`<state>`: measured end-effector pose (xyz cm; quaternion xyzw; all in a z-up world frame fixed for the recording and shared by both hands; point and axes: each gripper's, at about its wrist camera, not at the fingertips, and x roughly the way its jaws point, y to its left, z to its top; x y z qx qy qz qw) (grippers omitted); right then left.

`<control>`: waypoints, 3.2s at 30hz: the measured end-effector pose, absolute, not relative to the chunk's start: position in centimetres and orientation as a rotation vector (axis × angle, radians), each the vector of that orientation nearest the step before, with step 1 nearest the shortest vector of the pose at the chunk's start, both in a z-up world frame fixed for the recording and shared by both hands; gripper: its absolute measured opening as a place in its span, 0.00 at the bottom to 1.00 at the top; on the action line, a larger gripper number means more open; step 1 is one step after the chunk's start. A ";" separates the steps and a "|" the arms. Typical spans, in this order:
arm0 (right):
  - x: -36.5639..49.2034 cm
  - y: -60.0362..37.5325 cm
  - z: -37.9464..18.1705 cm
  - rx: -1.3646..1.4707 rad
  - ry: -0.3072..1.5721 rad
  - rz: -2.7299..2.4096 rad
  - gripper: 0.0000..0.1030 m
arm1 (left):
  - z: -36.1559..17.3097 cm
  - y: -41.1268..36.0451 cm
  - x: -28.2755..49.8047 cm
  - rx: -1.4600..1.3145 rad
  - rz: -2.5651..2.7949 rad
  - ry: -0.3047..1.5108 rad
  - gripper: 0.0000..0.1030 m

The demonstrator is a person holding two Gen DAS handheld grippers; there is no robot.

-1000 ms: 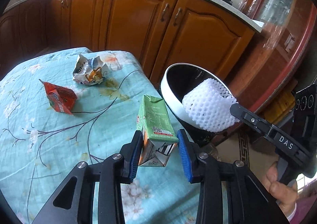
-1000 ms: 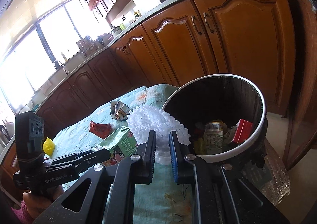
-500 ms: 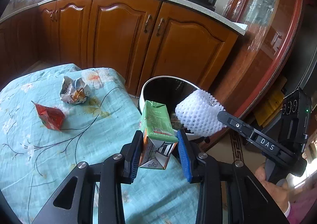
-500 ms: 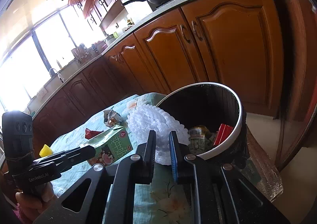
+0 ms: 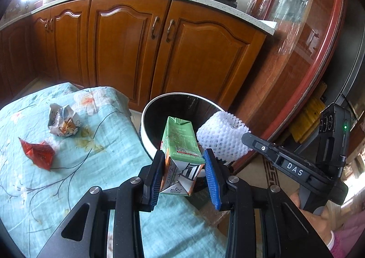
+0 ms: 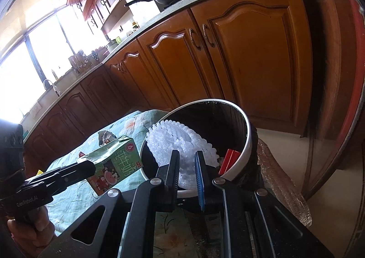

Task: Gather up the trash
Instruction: 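Carry the green carton and foam net over the bin and release both, then move both grippers toward the red snack bag and foil wrapper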

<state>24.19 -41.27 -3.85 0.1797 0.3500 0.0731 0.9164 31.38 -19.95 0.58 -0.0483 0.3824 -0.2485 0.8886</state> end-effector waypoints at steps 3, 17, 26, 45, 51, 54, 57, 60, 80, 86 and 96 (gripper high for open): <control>24.7 -41.5 -4.1 0.363 0.732 0.141 0.13 | 0.4 -20.8 32.3 -0.095 -0.521 0.800 0.33; 27.8 -42.2 -5.0 0.312 0.794 0.096 0.13 | -0.9 -23.7 36.7 -0.067 -0.528 0.841 0.33; 29.7 -42.2 -5.7 0.304 0.831 0.090 0.18 | -2.2 -24.7 38.5 -0.065 -0.531 0.867 0.34; 26.6 -41.4 -4.0 0.395 0.735 0.143 0.83 | -2.4 -17.8 34.1 -0.223 -0.419 0.815 0.70; 25.1 -38.9 -3.5 0.393 0.723 0.194 0.87 | -3.2 -14.0 31.6 -0.271 -0.339 0.832 0.72; 24.5 -37.4 -3.5 0.388 0.729 0.221 0.88 | -3.3 -11.7 30.4 -0.302 -0.303 0.839 0.72; 23.9 -35.8 -3.5 0.381 0.735 0.254 0.89 | -3.2 -9.8 29.3 -0.316 -0.257 0.841 0.73; 23.4 -34.0 -3.4 0.354 0.743 0.283 0.89 | -3.4 -7.5 28.2 -0.345 -0.204 0.836 0.76; 26.8 -23.5 -4.5 0.194 0.782 0.422 0.90 | -3.8 -0.9 26.6 -0.412 -0.082 0.873 0.78; 30.3 -22.6 -5.3 0.189 0.822 0.430 0.89 | -4.0 -1.7 29.1 -0.410 -0.092 0.872 0.79; 37.4 -21.0 -6.4 0.234 0.878 0.480 0.56 | -5.3 -3.1 35.0 -0.382 -0.083 0.890 0.79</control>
